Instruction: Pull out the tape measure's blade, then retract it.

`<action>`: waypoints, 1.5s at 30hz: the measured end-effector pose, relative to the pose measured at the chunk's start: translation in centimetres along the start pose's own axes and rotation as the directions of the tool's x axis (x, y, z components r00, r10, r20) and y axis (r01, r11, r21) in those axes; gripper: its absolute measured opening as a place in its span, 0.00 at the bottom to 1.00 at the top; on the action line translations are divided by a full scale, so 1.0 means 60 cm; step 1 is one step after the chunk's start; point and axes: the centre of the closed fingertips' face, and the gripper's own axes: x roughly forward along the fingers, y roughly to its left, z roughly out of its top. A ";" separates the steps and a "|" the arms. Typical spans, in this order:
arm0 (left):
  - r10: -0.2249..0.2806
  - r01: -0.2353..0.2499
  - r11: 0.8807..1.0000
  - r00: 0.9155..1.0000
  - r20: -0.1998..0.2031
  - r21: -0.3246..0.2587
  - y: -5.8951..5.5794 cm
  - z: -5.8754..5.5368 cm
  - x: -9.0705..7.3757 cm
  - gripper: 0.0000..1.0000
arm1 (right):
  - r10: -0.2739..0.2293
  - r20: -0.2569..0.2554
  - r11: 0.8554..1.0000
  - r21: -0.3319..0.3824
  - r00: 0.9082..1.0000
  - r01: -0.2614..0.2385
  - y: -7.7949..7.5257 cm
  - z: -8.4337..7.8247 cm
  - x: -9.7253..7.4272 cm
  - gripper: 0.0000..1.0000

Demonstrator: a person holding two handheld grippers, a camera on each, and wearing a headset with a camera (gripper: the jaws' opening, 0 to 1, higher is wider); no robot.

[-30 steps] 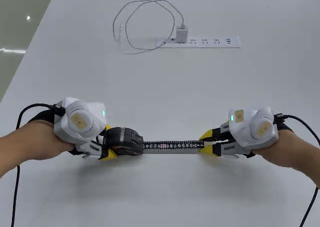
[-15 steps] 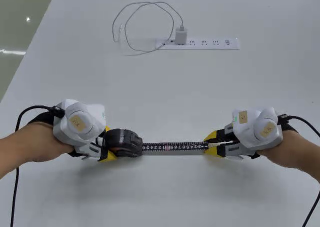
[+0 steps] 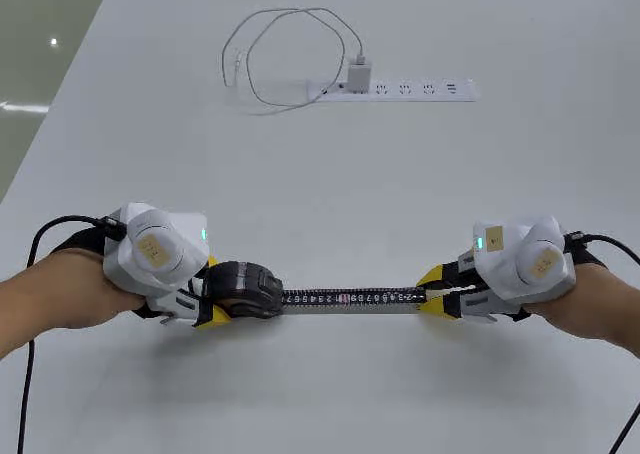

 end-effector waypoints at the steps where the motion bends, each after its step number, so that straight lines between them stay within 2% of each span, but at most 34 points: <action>1: 0.000 0.000 1.000 1.000 0.000 0.000 0.000 0.000 0.000 0.28 | 0.000 -0.002 1.000 0.000 1.000 0.000 0.000 -0.001 -0.001 0.07; 45: 0.003 -0.003 1.000 1.000 -0.008 0.003 -0.002 0.002 -0.001 0.28 | -0.015 -0.074 1.000 0.019 0.997 0.017 0.001 -0.054 -0.047 0.07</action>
